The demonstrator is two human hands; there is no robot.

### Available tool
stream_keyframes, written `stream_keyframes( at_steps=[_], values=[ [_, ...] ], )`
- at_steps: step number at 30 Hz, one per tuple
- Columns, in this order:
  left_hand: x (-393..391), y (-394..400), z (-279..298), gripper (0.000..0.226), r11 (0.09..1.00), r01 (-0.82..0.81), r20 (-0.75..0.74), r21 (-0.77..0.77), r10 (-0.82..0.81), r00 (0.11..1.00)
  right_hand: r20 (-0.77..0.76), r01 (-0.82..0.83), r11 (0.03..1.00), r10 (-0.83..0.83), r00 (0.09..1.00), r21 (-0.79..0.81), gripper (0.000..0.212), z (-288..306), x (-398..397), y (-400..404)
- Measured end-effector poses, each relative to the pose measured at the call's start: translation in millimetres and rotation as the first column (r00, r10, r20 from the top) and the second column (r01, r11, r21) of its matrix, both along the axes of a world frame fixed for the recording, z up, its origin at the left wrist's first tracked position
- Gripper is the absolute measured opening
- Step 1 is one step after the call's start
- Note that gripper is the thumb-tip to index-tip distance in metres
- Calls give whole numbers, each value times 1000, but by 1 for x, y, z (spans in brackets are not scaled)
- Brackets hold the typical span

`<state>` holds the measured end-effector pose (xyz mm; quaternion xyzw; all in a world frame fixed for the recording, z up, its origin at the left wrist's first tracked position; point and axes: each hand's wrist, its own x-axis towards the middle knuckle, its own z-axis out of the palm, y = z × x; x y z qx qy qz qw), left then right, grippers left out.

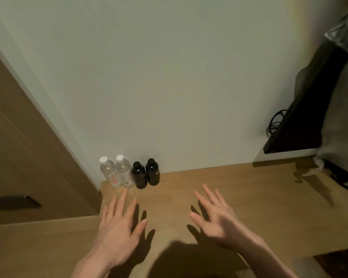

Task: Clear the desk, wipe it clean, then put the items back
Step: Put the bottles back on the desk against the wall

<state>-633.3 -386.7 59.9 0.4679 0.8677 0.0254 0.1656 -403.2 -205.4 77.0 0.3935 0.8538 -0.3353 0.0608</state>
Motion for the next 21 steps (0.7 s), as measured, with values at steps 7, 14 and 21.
stream_keyframes(
  at_steps=[7, 14, 21],
  values=[
    [99, 46, 14, 77, 986, 167, -38, -5, -167, 985, 81, 66, 997, -69, 994, 46, 71, 20, 116, 2],
    [259, 97, 22, 76, 937, 343, -59, 68, -340, 939, 124, 216, 975, -221, 967, 51, 73, 19, 297, 10],
    [431, 111, 13, 77, 887, 452, 2, 93, -454, 891, 164, 298, 950, -310, 937, 92, 74, 7, 462, 3]
  ],
)
